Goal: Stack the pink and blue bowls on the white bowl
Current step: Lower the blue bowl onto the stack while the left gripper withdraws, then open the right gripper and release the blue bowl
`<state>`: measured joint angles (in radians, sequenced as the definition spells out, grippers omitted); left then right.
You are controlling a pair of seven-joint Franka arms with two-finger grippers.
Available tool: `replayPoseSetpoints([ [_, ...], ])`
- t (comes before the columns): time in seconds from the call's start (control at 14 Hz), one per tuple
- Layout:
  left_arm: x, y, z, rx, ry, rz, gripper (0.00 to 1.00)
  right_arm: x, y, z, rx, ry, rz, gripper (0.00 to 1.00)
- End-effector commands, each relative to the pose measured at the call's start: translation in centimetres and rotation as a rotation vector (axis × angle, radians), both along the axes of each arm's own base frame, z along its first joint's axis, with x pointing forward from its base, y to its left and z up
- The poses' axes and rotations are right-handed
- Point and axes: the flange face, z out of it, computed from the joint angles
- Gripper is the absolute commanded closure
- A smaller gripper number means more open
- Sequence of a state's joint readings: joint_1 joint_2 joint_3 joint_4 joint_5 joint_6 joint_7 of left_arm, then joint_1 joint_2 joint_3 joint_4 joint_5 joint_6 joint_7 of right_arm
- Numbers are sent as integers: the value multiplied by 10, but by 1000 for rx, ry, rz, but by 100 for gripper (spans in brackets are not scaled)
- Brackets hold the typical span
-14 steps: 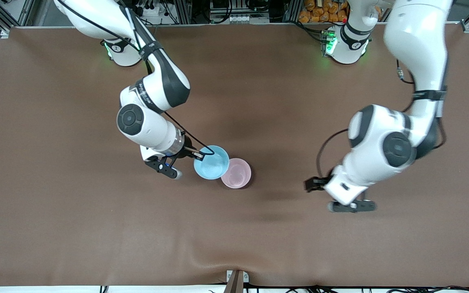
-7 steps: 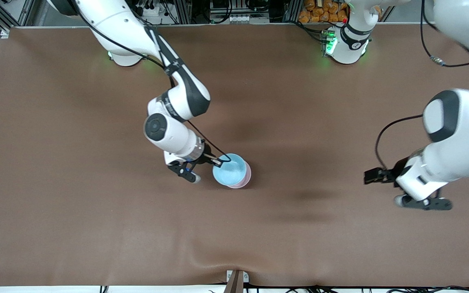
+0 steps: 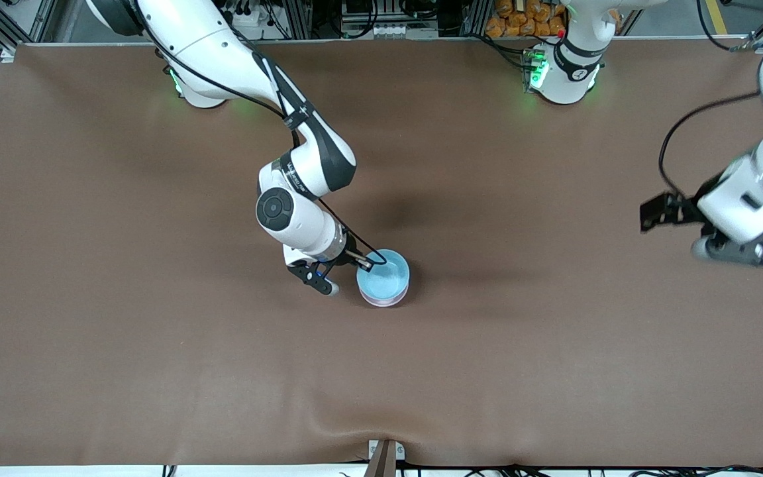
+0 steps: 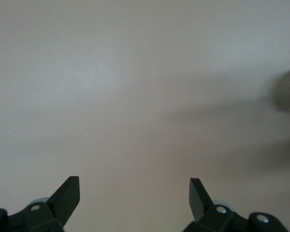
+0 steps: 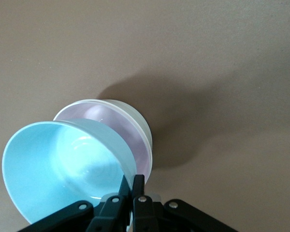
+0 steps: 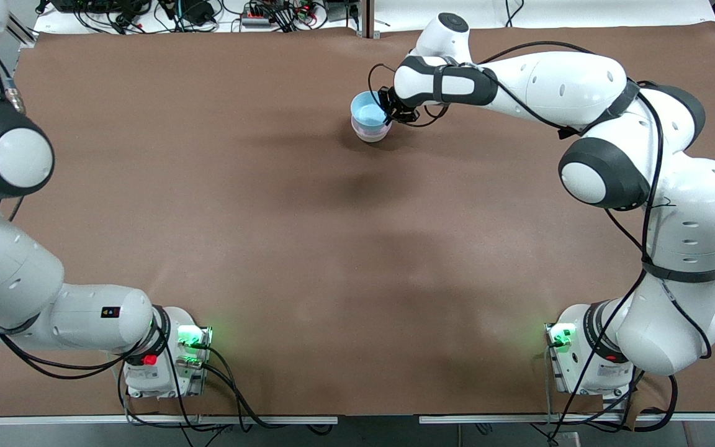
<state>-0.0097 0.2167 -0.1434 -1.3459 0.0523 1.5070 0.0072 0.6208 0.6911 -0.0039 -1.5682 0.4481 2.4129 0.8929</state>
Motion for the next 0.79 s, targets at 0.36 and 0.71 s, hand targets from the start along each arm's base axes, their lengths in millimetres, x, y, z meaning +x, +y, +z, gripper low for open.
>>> replayPoseSetpoints([
  [0.36,-71,20,58,44,-13,11,0,8,-5,-9,-1,-4,1,100],
  [0.71,-68,56,63,-10,-34,38,0,8,-3,-1,4,-23,38,0],
])
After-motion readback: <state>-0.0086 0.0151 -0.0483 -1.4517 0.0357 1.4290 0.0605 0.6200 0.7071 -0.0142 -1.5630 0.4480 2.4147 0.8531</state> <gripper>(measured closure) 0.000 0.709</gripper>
